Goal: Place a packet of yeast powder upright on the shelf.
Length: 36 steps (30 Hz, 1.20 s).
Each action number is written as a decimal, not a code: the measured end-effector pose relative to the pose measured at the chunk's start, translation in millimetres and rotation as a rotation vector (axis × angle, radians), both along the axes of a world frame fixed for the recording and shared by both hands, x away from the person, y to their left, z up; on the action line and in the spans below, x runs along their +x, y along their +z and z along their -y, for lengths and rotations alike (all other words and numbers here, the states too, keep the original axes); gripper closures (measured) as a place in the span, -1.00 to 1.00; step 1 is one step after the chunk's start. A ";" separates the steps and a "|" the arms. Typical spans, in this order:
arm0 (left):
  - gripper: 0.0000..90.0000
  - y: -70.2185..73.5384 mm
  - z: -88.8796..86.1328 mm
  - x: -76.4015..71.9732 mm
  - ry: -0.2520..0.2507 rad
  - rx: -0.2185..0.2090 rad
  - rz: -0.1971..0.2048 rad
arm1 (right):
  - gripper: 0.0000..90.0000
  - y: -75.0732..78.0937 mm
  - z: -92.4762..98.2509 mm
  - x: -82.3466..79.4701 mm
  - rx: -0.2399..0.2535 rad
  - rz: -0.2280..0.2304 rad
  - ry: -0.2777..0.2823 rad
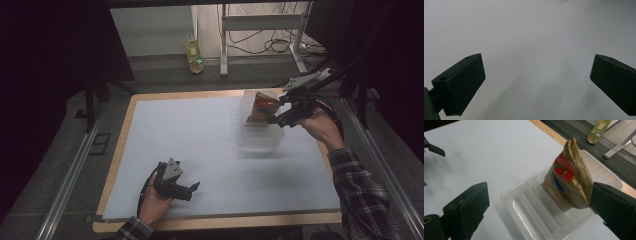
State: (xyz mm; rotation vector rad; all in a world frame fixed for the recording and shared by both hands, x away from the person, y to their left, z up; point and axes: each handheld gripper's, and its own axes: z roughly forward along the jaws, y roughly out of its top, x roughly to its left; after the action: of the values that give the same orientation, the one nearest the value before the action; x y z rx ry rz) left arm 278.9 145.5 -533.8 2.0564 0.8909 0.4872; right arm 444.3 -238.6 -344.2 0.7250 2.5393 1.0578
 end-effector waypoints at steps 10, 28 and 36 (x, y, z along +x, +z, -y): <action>-1.00 -0.8 -0.5 -0.2 0.003 -0.006 0.005 | -0.95 -7.0 0.9 -13.8 0.022 -0.001 0.008; -1.00 -0.8 -2.8 -0.4 -0.002 -0.020 0.010 | -1.00 -19.9 6.5 -50.3 0.049 0.011 0.019; -1.00 -0.3 -4.8 -0.2 0.005 -0.025 0.012 | -1.00 -32.0 9.0 -69.9 0.067 0.008 0.024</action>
State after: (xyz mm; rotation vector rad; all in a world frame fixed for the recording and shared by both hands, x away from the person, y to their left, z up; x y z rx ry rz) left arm 278.7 150.3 -534.1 2.0273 0.8913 0.4885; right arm 374.4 -247.6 -376.2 0.7072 2.5227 1.1557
